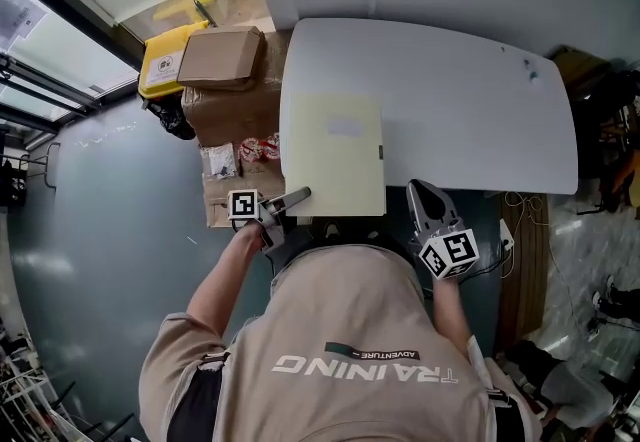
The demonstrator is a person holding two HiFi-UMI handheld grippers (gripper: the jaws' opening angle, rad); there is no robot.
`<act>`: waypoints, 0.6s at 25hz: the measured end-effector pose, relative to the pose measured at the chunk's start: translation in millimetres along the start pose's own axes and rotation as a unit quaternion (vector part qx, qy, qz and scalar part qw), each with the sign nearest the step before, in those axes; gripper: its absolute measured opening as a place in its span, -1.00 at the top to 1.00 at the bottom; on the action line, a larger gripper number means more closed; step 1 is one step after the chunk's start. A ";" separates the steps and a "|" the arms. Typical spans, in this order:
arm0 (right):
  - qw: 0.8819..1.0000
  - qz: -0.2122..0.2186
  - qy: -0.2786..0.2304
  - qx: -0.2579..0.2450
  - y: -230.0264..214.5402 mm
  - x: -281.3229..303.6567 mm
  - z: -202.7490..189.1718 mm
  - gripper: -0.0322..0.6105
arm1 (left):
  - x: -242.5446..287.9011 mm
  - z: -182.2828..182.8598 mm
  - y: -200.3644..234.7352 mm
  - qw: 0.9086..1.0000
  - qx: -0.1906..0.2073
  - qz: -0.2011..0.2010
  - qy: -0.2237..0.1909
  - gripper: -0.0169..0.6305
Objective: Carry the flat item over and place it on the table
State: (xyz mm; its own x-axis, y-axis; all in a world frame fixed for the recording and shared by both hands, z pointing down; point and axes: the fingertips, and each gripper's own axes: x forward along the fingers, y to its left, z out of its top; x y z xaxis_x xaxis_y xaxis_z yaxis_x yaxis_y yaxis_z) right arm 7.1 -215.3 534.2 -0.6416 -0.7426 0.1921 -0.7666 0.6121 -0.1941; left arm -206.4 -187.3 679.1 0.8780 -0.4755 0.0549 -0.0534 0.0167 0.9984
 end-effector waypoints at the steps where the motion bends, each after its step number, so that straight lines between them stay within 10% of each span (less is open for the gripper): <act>1: 1.000 0.000 0.000 -0.001 -2.7 1.9 1.1 0.89 | -0.6 6.1 1.4 1.000 -0.001 -0.004 0.001 0.08; 15: 1.000 0.000 0.012 -0.010 -31.4 2.2 8.1 0.89 | -7.9 50.5 33.0 0.999 -0.046 -0.001 -0.028 0.08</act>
State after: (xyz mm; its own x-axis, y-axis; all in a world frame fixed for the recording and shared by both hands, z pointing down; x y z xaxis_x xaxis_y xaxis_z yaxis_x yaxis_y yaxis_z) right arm 29.9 -238.3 533.0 -0.6420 -0.7359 0.2151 -0.7667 0.6178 -0.1749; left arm -239.2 -227.5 711.1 0.8501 -0.5237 0.0551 -0.0058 0.0953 0.9954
